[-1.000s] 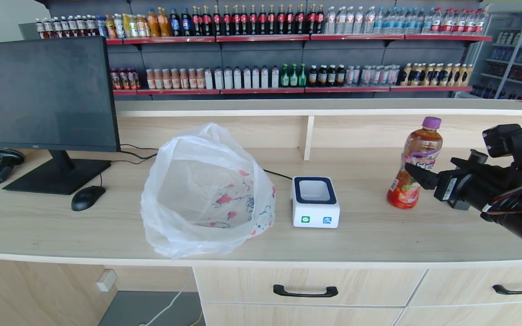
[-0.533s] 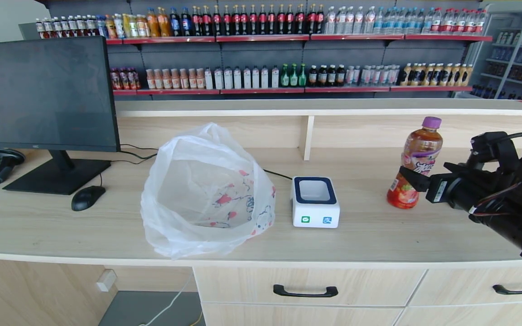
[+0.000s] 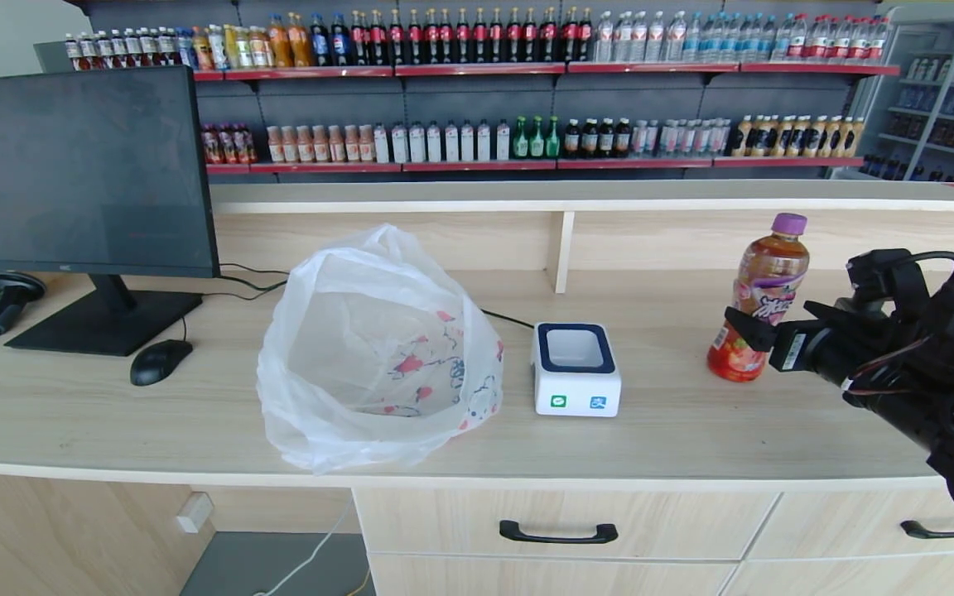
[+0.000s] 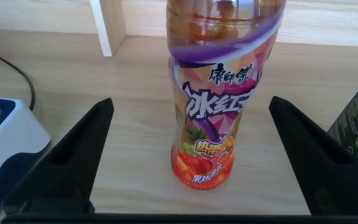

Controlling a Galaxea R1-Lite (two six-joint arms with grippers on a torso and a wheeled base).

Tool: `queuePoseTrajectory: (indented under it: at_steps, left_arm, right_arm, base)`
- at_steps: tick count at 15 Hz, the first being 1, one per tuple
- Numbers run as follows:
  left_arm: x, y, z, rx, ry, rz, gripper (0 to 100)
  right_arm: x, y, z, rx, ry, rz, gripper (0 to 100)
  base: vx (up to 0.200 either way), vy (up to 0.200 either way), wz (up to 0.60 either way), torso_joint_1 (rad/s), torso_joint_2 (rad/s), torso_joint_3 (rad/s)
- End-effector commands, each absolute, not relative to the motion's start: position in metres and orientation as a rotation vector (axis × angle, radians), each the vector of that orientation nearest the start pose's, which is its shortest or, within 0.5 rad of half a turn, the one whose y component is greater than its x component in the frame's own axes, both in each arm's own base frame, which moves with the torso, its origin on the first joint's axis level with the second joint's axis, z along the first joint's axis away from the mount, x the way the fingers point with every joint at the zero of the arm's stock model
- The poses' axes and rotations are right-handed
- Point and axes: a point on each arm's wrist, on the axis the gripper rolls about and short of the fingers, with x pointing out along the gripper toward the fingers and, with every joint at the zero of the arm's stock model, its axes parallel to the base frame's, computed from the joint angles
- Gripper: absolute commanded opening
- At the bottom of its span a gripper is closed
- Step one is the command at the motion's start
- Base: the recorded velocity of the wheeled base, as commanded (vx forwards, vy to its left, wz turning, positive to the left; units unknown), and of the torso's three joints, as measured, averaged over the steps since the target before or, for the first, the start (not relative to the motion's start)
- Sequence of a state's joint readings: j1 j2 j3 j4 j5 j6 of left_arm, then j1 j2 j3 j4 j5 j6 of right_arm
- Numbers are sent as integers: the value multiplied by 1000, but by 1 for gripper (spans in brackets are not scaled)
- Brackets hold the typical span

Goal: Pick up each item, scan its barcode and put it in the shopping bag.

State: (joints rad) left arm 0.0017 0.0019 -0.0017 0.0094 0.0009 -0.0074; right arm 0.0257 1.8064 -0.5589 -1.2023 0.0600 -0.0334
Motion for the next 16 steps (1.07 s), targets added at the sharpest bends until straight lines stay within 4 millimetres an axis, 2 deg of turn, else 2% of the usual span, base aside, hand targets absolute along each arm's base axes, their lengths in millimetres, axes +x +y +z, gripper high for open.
queuePoseTrajectory:
  at_steps: [1,3,12,16]
  left_arm:
    - [-23,0,75,-8,9,3,100]
    - [-23,0,75,-8,9,3,100]
    - [-23,0,75,-8,9,3,100]
    - [-23,0,75,-8,9,2,100]
  right_arm:
    - [301,8,143,-33,51,84,100]
    - [303,3,137,-32,65,70,100]
    - [309,4,131,-32,65,75,100]
    - [319,5,128,-24,63,76,100]
  base:
    - [0,0,0,0,0,0]
    - [0,0,0,0,0,0]
    - [0,0,0,0,0,0]
    - [0,0,0,0,0,0]
